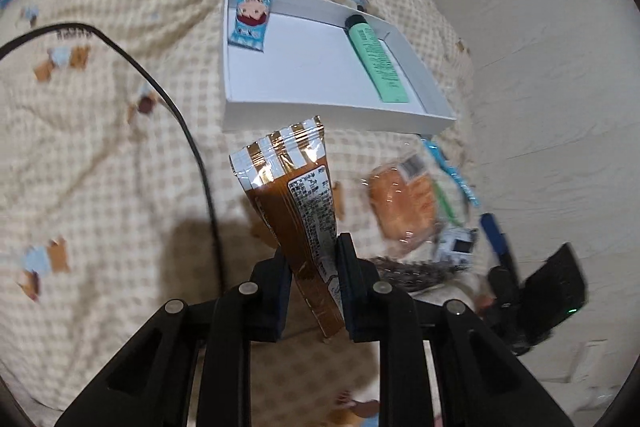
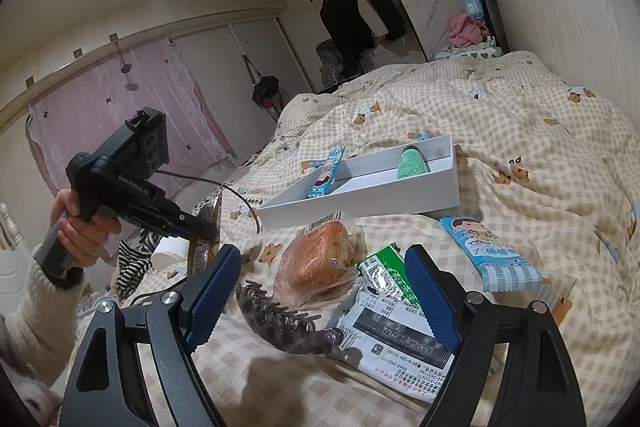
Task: Organize objects
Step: 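Lift the snack bar pack off the bed with the left gripper, then turn the snack bar pack upright and hold it with the left gripper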
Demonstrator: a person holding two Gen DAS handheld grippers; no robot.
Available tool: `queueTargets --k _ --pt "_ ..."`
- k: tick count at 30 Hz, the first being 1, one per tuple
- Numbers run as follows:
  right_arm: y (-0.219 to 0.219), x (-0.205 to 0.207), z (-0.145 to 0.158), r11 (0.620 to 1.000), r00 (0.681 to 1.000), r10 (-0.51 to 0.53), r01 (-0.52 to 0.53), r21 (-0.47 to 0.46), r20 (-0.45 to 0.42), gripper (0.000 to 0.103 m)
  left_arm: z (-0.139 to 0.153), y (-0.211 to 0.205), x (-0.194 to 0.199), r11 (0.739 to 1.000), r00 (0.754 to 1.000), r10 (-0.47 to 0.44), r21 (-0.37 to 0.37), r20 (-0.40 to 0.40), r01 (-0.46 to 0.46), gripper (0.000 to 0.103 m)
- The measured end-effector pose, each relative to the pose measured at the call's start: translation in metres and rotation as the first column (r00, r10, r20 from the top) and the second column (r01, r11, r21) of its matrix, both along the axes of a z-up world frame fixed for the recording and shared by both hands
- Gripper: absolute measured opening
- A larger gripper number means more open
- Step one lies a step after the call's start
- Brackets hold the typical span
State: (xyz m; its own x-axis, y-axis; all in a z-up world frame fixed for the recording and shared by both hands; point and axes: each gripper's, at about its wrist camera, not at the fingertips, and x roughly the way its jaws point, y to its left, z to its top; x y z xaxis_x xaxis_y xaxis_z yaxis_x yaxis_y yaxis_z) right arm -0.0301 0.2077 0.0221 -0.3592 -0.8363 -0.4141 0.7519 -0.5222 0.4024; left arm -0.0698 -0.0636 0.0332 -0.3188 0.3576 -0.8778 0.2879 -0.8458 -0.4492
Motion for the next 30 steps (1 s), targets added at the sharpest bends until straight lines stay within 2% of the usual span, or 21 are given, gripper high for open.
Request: queueTargets --k 2,9,12,16,20,21,23,24,26,30 --pt "-0.001 0.0 -0.001 1.0 1.0 -0.001 0.0 0.003 0.002 0.085 0.001 0.002 0.0 1.0 1.0 -0.02 -0.015 -0.007 0.02 0.023" --pt "0.0 -0.006 -0.005 1.0 1.0 0.001 -0.001 0.001 0.009 0.085 0.005 -0.001 -0.011 0.998 0.997 -0.066 0.002 -0.026 0.066 0.022" --pt "0.001 -0.008 -0.006 1.0 1.0 -0.002 0.002 -0.004 0.017 0.085 0.009 0.002 -0.015 0.989 0.988 -0.148 0.007 -0.036 0.149 0.022" --pt "0.001 -0.009 -0.006 1.0 1.0 -0.002 0.002 -0.002 0.017 0.085 0.001 0.009 -0.028 0.983 0.984 -0.175 -0.055 -0.025 0.173 0.022" --pt "0.001 -0.009 -0.006 1.0 1.0 -0.003 0.003 -0.004 0.019 0.085 -0.016 0.015 -0.042 0.985 0.989 -0.148 -0.093 -0.019 0.146 0.024" --pt "0.001 -0.01 -0.006 1.0 1.0 -0.004 0.004 -0.005 0.019 0.085 -0.019 0.016 -0.045 0.985 0.989 -0.144 -0.101 -0.013 0.142 0.025" --pt "0.002 -0.01 -0.006 1.0 1.0 -0.004 0.004 -0.006 0.02 0.085 -0.024 0.018 -0.046 0.982 0.992 -0.13 -0.136 -0.004 0.128 0.044" --pt "0.001 -0.01 -0.005 1.0 1.0 -0.005 0.005 -0.006 0.021 0.085 -0.024 0.018 -0.045 0.979 0.992 -0.123 -0.163 -0.007 0.12 0.048" --pt "0.001 -0.01 -0.005 1.0 1.0 -0.004 0.004 -0.006 0.022 0.085 -0.022 0.019 -0.04 0.974 0.994 -0.111 -0.2 -0.017 0.106 0.052" --pt "0.001 -0.012 -0.007 1.0 1.0 -0.006 0.006 -0.008 0.027 0.085 -0.013 0.018 -0.027 0.981 0.995 -0.093 -0.173 -0.046 0.084 0.061"
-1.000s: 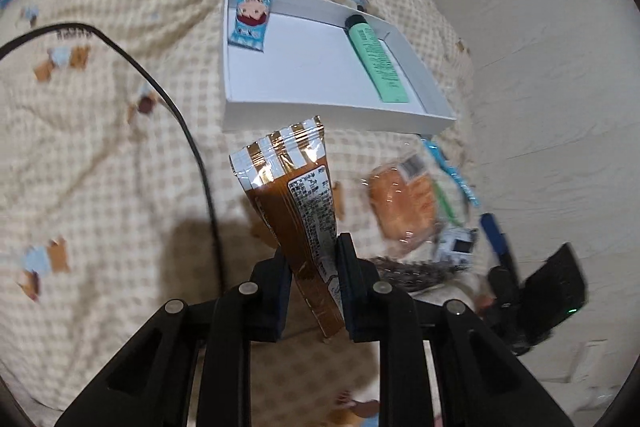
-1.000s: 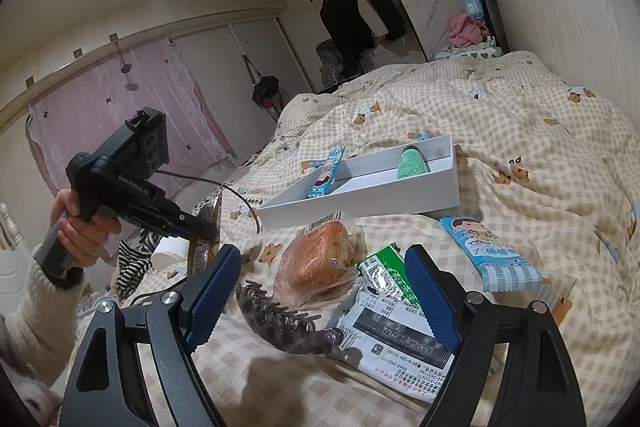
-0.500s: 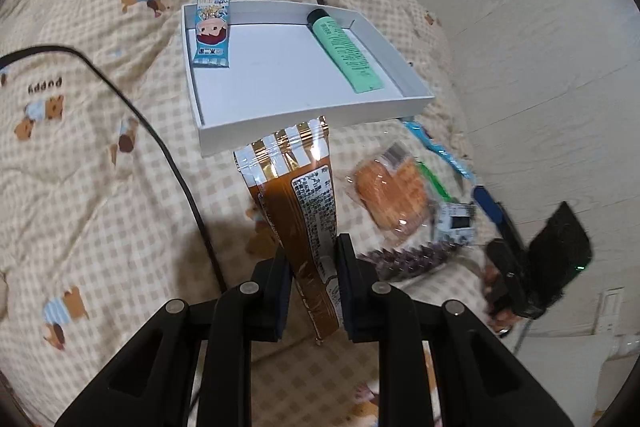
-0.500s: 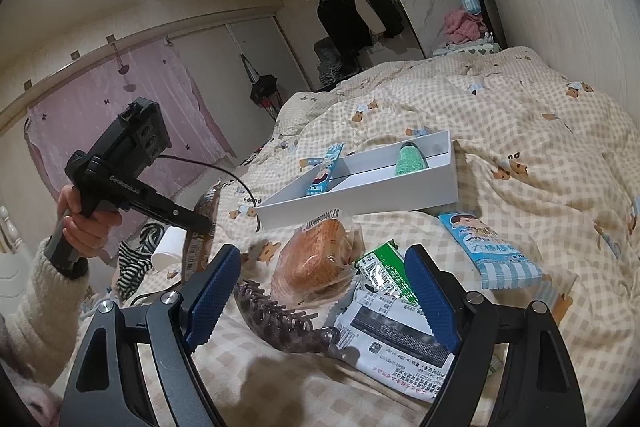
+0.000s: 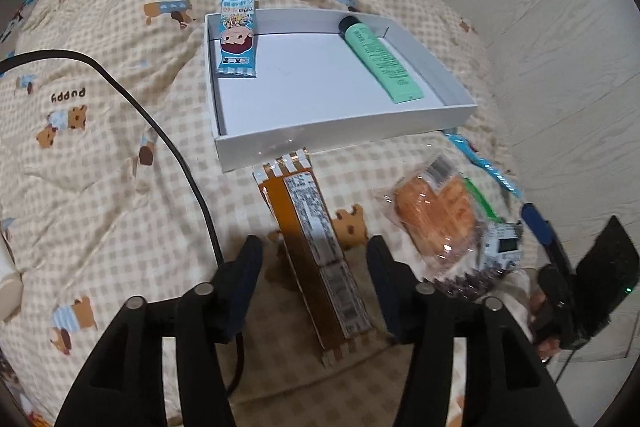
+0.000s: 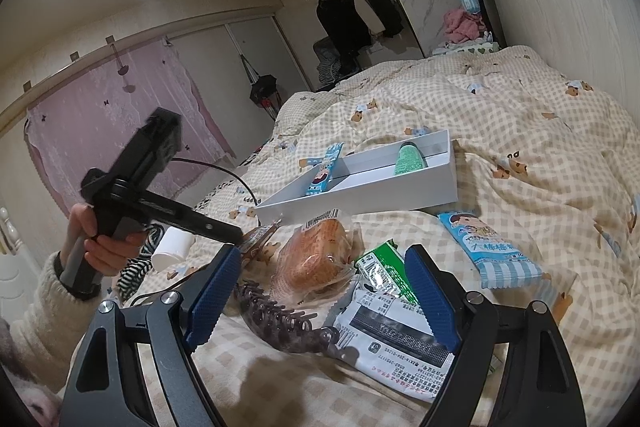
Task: Organize objects
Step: 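Turn the snack bar pack upright and hold it with the left gripper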
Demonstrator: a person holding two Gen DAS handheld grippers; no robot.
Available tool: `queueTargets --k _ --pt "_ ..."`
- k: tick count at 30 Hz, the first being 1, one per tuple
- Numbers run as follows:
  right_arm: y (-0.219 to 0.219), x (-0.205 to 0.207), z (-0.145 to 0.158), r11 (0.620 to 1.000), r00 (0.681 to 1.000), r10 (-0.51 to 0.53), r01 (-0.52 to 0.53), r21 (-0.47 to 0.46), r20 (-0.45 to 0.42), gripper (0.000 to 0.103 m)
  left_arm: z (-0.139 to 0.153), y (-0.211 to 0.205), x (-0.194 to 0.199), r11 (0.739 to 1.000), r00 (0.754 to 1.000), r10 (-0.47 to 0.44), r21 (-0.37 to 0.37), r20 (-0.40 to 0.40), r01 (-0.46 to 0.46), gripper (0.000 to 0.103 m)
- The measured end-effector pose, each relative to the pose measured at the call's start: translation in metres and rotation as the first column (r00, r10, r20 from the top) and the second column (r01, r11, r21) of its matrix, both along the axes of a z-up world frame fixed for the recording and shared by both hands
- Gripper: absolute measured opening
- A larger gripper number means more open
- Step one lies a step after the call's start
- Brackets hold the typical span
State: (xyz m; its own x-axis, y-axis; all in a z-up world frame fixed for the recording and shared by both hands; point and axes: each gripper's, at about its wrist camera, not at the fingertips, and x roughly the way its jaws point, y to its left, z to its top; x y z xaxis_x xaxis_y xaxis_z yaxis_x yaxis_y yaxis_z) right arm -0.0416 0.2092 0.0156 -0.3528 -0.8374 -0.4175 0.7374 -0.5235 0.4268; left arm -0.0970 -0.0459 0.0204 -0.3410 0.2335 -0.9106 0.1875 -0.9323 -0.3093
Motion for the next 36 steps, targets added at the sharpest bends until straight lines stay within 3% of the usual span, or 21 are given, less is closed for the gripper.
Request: queueTargets --k 10,16,23,26,31,36 --pt "-0.006 -0.001 -0.008 0.994 0.998 -0.057 0.055 0.092 0.02 0.085 -0.007 0.021 0.013 0.997 0.997 -0.073 0.027 0.003 0.073 0.062" --pt "-0.008 -0.001 -0.01 0.993 0.998 -0.06 0.057 0.107 0.02 0.085 -0.01 0.02 0.026 0.998 0.998 -0.056 0.007 0.032 0.056 0.062" --pt "-0.008 0.0 -0.009 0.991 0.998 -0.069 0.068 0.111 0.006 0.085 -0.006 0.02 0.03 0.998 1.0 -0.008 0.07 -0.009 0.009 0.062" --pt "-0.011 -0.001 -0.009 0.99 0.998 -0.065 0.063 0.125 0.006 0.085 -0.009 0.03 0.031 0.998 1.0 -0.019 0.055 -0.01 0.019 0.062" --pt "-0.01 0.0 -0.008 0.986 0.997 -0.081 0.082 0.147 -0.009 0.085 -0.017 0.045 0.036 0.996 1.0 -0.014 -0.092 0.025 0.016 0.062" --pt "-0.016 0.0 -0.009 0.98 0.997 -0.08 0.081 0.18 -0.016 0.085 -0.013 0.041 0.043 0.998 1.0 -0.005 -0.067 0.01 0.006 0.058"
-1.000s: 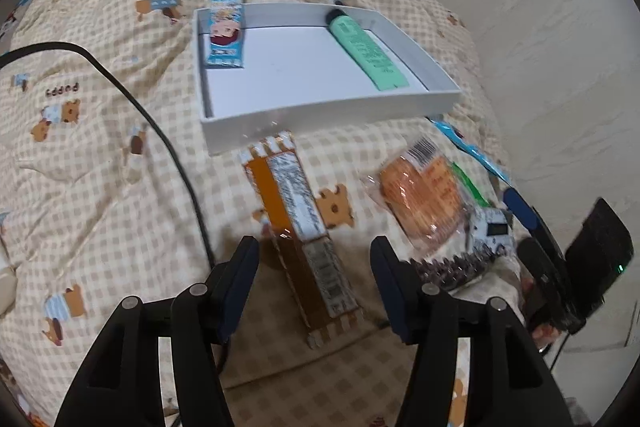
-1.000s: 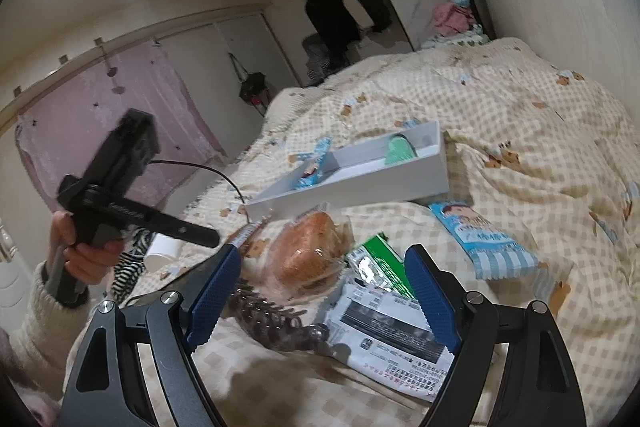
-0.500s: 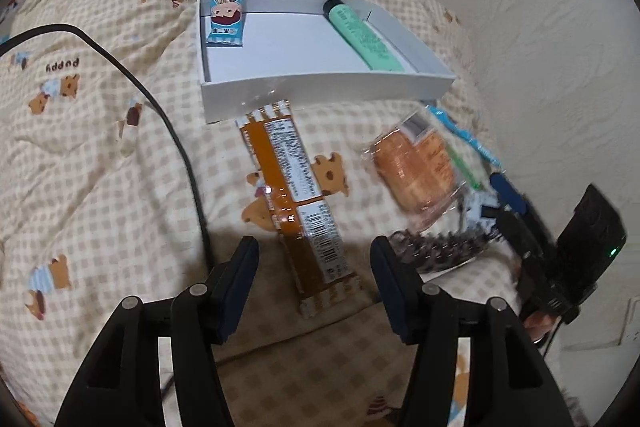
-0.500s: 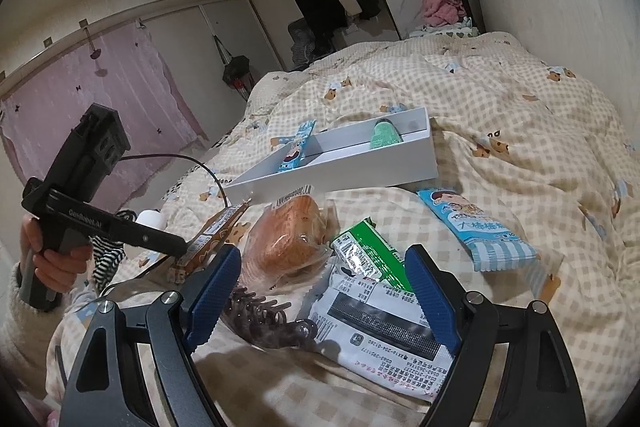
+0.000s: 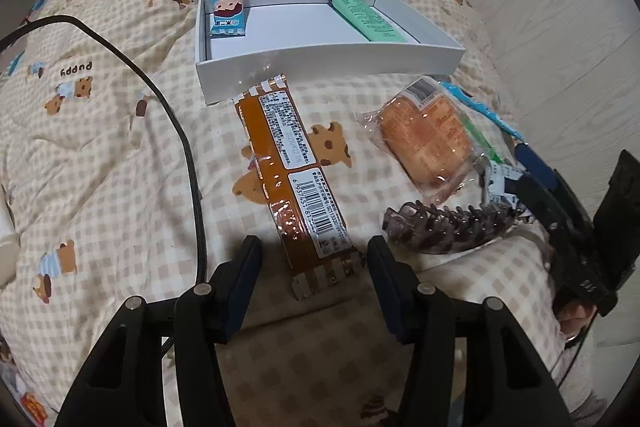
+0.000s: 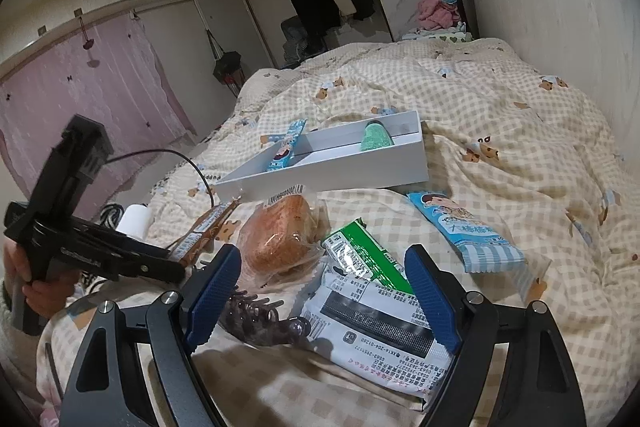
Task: Organize objects
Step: 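Turn the snack bar pack upright and hold it with the left gripper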
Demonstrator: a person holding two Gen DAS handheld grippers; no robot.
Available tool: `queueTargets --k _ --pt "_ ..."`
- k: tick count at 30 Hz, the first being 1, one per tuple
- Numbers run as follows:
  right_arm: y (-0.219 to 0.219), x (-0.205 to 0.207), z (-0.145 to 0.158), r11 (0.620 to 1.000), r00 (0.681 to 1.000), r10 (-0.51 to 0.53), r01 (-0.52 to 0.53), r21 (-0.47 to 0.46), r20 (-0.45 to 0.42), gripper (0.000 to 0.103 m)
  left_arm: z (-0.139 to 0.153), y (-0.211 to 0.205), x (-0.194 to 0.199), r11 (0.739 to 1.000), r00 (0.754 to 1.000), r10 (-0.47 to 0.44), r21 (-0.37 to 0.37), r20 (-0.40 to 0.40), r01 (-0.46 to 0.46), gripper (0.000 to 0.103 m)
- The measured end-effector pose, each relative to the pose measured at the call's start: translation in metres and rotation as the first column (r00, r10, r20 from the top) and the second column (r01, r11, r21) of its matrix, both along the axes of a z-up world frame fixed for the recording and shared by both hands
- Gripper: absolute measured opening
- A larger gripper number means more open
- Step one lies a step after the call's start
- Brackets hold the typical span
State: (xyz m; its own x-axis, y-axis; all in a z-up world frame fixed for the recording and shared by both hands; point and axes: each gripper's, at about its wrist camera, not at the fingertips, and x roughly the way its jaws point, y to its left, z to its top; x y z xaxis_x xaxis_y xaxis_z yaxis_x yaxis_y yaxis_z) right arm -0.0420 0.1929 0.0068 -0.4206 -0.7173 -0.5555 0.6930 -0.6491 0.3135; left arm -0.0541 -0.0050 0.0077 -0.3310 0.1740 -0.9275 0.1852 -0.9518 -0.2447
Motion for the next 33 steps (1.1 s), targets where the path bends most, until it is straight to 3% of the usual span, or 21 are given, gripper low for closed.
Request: queueTargets --k 3,9,11,12,16,20,23,26,33 --pt "-0.002 0.001 -0.001 1.0 1.0 0.003 -0.003 0.022 -0.009 0.085 0.003 -0.002 0.001 0.999 1.0 0.016 0.032 0.0 -0.016 0.058" --pt "-0.002 0.002 -0.001 1.0 1.0 0.003 -0.002 0.022 -0.009 0.085 -0.001 0.004 -0.011 0.999 0.999 0.037 0.0 0.034 -0.038 0.057" --pt "-0.002 0.002 -0.001 1.0 1.0 0.002 -0.002 0.022 -0.01 0.085 -0.004 0.007 -0.015 0.998 0.998 0.038 -0.057 0.054 -0.035 0.036" --pt "-0.002 0.002 -0.001 1.0 1.0 0.002 -0.002 0.021 -0.011 0.085 -0.004 0.006 -0.016 0.996 0.997 0.047 -0.084 0.057 -0.043 0.034" --pt "-0.001 0.002 -0.001 1.0 1.0 -0.001 0.001 0.016 -0.009 0.085 0.01 0.004 -0.005 0.988 0.997 0.059 -0.138 -0.043 -0.065 0.031" --pt "-0.001 0.002 -0.001 1.0 1.0 -0.003 0.003 0.015 -0.013 0.085 0.03 0.018 0.013 0.968 0.975 -0.073 -0.251 -0.209 0.019 0.031" --pt "0.0 0.001 -0.001 1.0 1.0 -0.002 0.002 0.012 -0.011 0.085 0.028 0.019 0.016 0.956 0.965 -0.138 -0.283 -0.221 0.072 0.031" --pt "0.002 -0.001 -0.002 1.0 1.0 0.005 -0.005 -0.007 0.0 0.085 0.02 0.01 0.017 0.967 0.966 -0.116 -0.247 -0.23 0.057 0.031" --pt "0.004 -0.008 -0.007 0.998 0.998 0.03 -0.027 -0.047 0.053 0.085 0.01 -0.01 0.007 1.0 0.954 0.026 0.01 -0.298 -0.024 0.031"
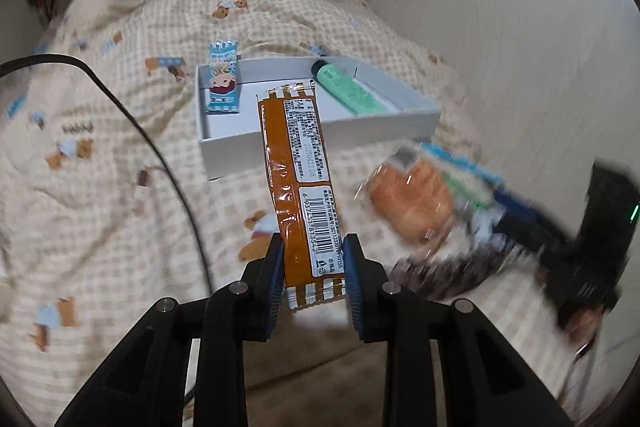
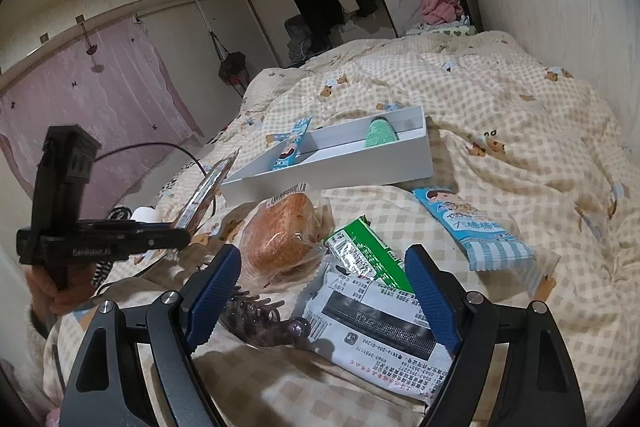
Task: Organize objects
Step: 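Turn the snack bar pack upright and hold it with the left gripper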
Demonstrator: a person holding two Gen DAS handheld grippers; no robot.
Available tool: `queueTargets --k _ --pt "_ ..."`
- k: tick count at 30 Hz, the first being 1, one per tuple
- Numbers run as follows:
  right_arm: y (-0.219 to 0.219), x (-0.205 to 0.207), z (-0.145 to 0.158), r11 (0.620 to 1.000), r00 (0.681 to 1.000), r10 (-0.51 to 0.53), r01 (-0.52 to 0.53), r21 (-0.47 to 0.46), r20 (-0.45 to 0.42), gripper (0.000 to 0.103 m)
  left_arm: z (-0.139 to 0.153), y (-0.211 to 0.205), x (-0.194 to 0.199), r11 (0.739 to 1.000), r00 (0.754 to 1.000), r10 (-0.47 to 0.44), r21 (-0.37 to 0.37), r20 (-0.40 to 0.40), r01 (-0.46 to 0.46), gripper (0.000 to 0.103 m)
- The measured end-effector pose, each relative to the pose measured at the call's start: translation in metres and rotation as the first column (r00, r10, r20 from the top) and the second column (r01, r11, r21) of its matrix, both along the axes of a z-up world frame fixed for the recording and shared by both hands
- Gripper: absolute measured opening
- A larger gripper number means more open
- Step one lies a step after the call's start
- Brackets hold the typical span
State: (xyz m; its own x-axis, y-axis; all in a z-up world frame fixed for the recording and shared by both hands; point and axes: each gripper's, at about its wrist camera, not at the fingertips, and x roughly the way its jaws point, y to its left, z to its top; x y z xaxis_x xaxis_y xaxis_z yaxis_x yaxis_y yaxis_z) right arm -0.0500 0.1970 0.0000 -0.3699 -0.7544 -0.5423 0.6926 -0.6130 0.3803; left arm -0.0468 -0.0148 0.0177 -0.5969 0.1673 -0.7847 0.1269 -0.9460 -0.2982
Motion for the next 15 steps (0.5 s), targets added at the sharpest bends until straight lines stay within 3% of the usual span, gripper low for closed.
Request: queueTargets --k 3,9,15 --pt "0.001 -0.002 -0.001 1.0 1.0 -0.004 0.005 -0.009 0.016 0.085 0.004 0.0 -0.006 0.999 1.0 0.009 0.04 -0.019 -0.008 0.031" --pt "0.001 -0.003 -0.001 1.0 1.0 -0.005 0.005 -0.009 0.014 0.085 0.002 0.012 -0.001 0.99 0.998 0.051 -0.127 -0.024 -0.054 0.031" --pt "0.002 -0.004 -0.002 1.0 1.0 -0.015 0.015 -0.005 0.015 0.085 -0.024 0.016 -0.001 0.988 0.999 0.048 -0.147 -0.006 -0.048 0.031"
